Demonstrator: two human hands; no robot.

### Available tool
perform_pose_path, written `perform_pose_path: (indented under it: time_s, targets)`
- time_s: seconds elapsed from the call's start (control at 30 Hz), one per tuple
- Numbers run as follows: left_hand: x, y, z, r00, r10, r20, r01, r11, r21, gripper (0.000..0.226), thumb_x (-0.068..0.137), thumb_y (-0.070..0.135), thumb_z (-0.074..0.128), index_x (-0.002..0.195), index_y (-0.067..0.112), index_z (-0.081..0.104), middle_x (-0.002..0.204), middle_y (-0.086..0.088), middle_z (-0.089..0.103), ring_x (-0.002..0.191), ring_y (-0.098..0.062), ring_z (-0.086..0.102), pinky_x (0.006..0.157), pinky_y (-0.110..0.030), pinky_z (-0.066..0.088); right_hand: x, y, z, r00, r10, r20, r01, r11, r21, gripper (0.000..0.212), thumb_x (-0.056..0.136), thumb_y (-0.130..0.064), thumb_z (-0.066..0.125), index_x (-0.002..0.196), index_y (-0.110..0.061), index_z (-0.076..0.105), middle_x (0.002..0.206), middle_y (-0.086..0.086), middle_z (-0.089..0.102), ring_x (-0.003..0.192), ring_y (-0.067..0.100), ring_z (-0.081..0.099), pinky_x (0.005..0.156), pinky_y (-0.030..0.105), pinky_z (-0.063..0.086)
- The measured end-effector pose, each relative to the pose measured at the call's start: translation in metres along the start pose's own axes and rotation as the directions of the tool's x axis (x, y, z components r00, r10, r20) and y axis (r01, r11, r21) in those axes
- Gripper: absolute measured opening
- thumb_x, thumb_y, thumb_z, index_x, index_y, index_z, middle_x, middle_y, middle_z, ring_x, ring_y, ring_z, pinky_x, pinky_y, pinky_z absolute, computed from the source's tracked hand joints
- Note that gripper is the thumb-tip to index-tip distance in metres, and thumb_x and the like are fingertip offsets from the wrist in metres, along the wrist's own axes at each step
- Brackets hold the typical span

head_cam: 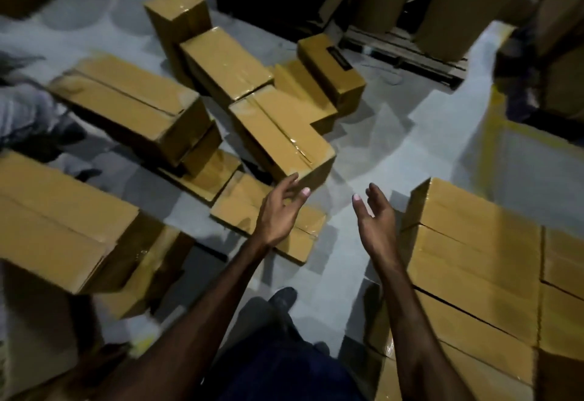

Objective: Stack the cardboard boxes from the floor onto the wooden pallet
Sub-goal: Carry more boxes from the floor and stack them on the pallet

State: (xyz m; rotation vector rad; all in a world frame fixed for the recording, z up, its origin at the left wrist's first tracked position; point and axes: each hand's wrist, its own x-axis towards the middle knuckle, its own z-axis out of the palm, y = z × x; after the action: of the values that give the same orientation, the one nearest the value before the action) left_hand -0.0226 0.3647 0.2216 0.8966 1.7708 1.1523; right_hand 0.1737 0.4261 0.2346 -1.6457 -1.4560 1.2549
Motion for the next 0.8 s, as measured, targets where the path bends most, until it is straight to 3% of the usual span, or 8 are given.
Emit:
perform_pose_path:
  time_s: [0.1,0.4,0.67,0.8]
  targets:
    - [-0.017,-0.006,-0.001,0.999,-0.009,-0.033,0.009,1.0,0.02,0.081,0.086,0.072,0.061,0.153,0.029,0.052,0.145,0.003,0.062,0.129,-0.013,0.06,0.11,-0.049,0.052,-0.009,-0.001,-0.004,0.999,-0.029,0.031,0.029,1.0,0.008,0.063,0.104,-0.042,0.063,0.161,-0.027,0.04,0.164,-0.003,0.044,0.15,0.018,0.043,0.119,0.04,0.038]
    - [-0.059,0.012,0.054,0.999,0.017,-0.029,-0.019,0.999,-0.042,0.059,0.102,0.047,0.064,0.155,0.029,0.049,0.15,0.001,0.058,0.133,-0.014,0.057,0.111,-0.044,0.05,-0.023,0.02,-0.055,0.998,-0.042,-0.037,0.045,0.997,0.063,0.061,0.103,-0.042,0.065,0.158,-0.025,0.044,0.161,0.0,0.048,0.148,0.021,0.046,0.117,0.041,0.041]
    - [-0.025,0.015,0.038,0.996,0.021,-0.092,-0.028,0.997,-0.075,0.059,0.104,0.046,0.062,0.158,0.027,0.046,0.152,0.0,0.056,0.134,-0.013,0.055,0.096,-0.023,0.046,0.008,0.002,-0.028,0.999,-0.043,0.025,0.042,0.998,0.052,0.063,0.104,-0.043,0.064,0.16,-0.025,0.043,0.163,-0.001,0.046,0.149,0.02,0.044,0.118,0.042,0.04]
    - [0.015,0.002,0.019,0.992,-0.036,-0.121,0.02,0.992,-0.128,0.058,0.104,0.043,0.062,0.157,0.027,0.047,0.153,-0.002,0.055,0.135,-0.016,0.055,0.106,-0.035,0.05,0.041,-0.007,0.008,0.997,-0.031,0.066,0.031,0.999,-0.006,0.062,0.104,-0.044,0.063,0.16,-0.025,0.043,0.163,-0.001,0.045,0.149,0.021,0.044,0.117,0.041,0.039]
